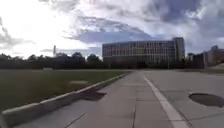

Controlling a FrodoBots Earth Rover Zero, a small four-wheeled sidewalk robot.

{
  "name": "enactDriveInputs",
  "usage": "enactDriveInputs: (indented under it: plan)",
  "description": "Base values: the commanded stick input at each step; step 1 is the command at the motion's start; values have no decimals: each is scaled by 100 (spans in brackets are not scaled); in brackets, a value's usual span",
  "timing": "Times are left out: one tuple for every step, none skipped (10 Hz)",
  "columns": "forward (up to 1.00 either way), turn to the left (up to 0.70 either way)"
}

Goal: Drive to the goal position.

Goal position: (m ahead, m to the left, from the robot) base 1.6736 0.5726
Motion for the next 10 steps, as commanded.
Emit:
enactDriveInputs:
  plan:
    - [70, -22]
    - [70, -16]
    - [70, -10]
    - [70, -5]
    - [70, -4]
    - [70, -3]
    - [70, -2]
    - [70, -1]
    - [70, 0]
    - [70, 0]
